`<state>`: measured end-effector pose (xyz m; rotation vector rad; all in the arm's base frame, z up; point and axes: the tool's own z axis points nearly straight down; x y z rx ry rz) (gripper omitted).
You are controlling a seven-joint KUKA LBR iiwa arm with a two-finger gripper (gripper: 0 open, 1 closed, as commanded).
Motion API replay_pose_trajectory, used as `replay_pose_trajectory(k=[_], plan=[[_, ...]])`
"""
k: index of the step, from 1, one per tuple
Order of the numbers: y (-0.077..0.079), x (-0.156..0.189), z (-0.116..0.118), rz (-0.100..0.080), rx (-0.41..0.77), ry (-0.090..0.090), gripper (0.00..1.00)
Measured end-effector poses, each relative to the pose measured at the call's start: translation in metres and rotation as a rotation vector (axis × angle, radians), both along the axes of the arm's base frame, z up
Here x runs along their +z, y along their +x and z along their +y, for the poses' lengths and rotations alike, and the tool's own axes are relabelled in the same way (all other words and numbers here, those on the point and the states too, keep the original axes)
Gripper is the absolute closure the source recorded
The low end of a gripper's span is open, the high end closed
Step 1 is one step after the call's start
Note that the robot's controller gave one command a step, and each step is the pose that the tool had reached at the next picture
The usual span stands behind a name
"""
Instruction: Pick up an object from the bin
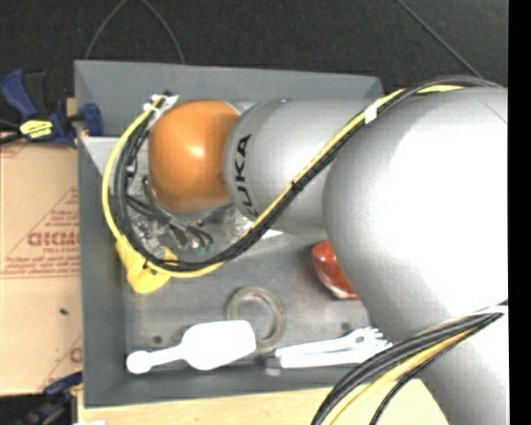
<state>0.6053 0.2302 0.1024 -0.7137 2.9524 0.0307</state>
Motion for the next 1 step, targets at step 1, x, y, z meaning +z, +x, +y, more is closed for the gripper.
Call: replay_pose_trajectory(k=[1], plan=[[0.0013, -0.0002, 0.0006, -0.012, 0.082, -0.006, 1.0]])
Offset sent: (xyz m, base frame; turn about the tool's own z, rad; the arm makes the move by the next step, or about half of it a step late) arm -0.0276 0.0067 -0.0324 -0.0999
